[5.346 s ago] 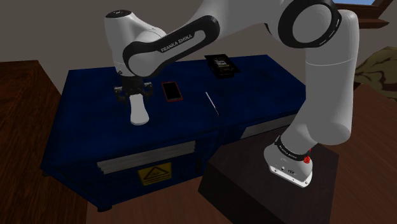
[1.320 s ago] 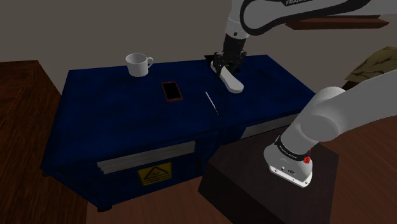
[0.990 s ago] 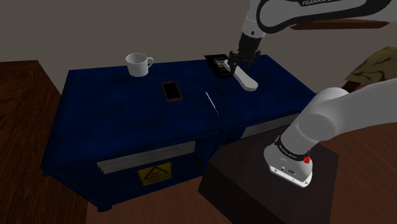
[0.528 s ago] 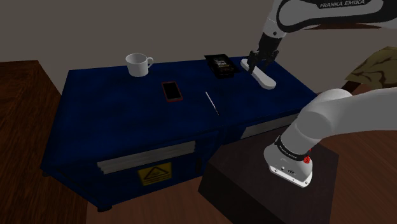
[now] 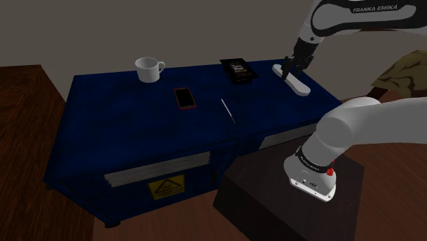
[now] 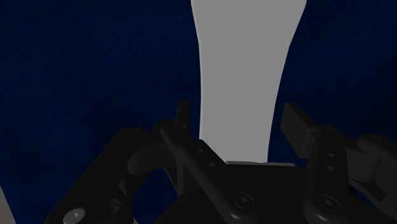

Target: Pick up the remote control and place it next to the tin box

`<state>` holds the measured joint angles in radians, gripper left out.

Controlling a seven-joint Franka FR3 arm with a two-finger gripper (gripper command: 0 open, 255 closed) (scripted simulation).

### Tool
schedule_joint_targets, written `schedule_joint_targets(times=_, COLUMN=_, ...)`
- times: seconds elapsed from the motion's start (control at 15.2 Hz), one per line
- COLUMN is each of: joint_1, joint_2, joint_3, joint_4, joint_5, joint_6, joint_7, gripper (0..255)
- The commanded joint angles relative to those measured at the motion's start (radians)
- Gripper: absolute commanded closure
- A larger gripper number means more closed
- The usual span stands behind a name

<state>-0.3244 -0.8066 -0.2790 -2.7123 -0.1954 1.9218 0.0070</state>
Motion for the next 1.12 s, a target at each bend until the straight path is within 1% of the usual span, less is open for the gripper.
schedule_joint_targets(times=0.0, joint_1=-0.006, joint_2=0.002, joint_3=-0.009, joint_4=-0.024, joint_5=-0.009, joint_6=0.027, joint_7=-0.005, gripper=255)
schedule_joint_targets(times=0.53, joint_1=-0.013, joint_2=0.045, joint_3=-0.033, joint_4=-0.109, joint_5=-0.03, joint_6=0.154, joint_7=-0.005, gripper=255)
schedule_joint_targets(times=1.06, joint_1=-0.017, joint_2=0.118, joint_3=-0.06, joint_4=-0.18, joint_5=-0.052, joint_6=0.298, joint_7=-0.005, gripper=255)
